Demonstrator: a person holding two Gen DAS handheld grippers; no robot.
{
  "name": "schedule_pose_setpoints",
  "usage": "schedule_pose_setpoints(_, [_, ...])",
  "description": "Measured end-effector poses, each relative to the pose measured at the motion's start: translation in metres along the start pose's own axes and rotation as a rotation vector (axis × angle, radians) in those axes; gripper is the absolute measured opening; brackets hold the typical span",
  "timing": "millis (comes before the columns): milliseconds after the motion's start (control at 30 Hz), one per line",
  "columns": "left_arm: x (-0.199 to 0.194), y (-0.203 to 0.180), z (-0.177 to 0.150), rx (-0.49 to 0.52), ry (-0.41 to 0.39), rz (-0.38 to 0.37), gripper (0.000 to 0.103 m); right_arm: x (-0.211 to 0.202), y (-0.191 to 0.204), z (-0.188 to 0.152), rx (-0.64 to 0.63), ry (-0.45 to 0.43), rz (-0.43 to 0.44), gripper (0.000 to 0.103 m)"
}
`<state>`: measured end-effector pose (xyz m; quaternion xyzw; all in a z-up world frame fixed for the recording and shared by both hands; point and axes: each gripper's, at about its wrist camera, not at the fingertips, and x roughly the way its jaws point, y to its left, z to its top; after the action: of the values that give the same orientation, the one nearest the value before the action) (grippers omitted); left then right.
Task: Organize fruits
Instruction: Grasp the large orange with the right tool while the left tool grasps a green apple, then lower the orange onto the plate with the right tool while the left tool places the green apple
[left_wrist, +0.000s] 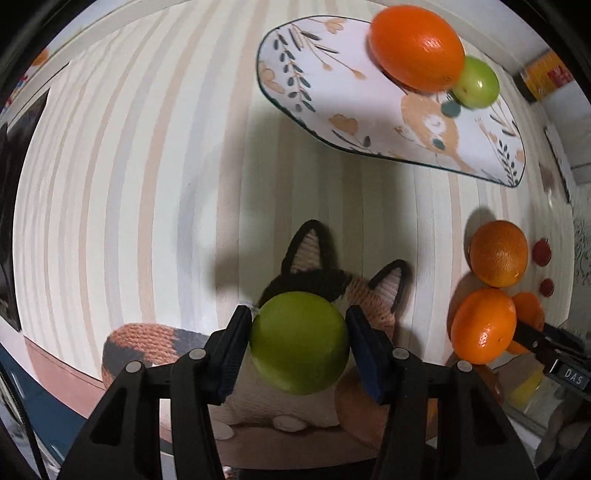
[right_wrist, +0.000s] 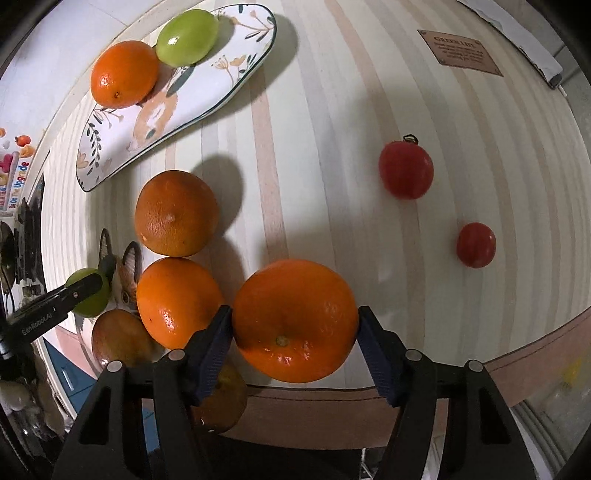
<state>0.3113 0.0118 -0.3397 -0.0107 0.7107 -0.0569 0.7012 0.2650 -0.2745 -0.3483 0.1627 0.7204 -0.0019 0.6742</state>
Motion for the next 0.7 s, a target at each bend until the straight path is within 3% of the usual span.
schedule_pose_setpoints(300, [0.000,0.000,0.006,-0.013,-0.007,0.005,0.050,0.002,0.012,-0.003,-0.028,0.002,-0.032,0.068])
schedule_pose_setpoints(500, [-0.042,0.004,0.021,-0.017,-0.047,-0.037,0.050,-0.039,0.011,0.008,-0.021,-0.079,0.027,0.068])
schedule_pose_setpoints(700, [-0.094,0.003,0.081,-0.026,-0.128,-0.087,0.050,-0.072,0.042,0.059,-0.056,-0.148,0.098,0.068])
